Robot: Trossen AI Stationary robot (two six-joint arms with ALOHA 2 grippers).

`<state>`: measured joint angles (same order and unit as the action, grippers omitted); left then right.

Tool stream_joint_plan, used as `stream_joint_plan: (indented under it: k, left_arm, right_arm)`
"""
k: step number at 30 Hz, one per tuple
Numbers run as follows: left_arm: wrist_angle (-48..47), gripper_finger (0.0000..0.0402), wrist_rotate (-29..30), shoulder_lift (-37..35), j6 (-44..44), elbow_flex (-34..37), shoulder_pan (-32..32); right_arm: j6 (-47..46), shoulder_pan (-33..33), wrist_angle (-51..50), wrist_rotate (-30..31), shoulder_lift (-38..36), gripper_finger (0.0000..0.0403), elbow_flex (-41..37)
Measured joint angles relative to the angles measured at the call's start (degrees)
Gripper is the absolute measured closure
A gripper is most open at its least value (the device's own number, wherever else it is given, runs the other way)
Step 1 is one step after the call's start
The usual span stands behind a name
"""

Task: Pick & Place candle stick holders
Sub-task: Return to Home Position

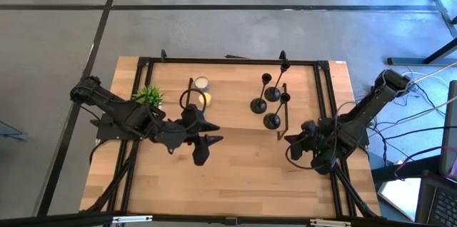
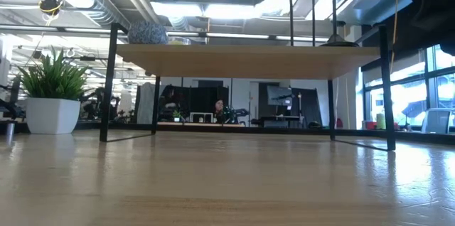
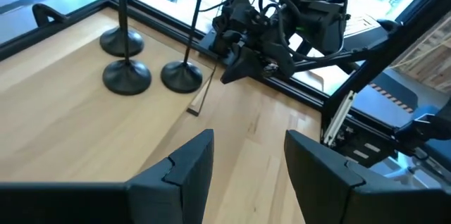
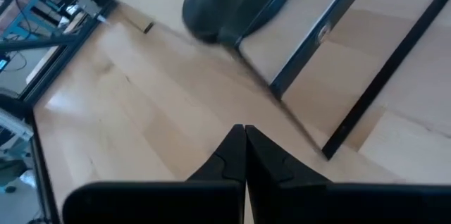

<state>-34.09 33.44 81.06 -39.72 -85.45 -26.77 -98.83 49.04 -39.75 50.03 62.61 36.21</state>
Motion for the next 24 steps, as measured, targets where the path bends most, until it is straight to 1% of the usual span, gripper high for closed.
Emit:
stream_joint_plan:
  k: [5,10,24]
  left_arm:
    - [0.0,0.0231,-0.6,0.0,0.0,0.0,0.7]
    - [0.0,0.0231,-1.0,0.0,0.0,0.0,0.7]
    - [0.0,0.0231,-1.0,0.0,0.0,0.0,0.7]
  right_arm:
    - [-0.4,-1.9,-0.3,1.1,0.0,0.0403,0.0]
    - [0.8,-3.7,-0.1,0.9,0.0,0.0403,0.0]
    - [2.3,-5.6,-1.4,0.9,0.0,0.0403,0.0]
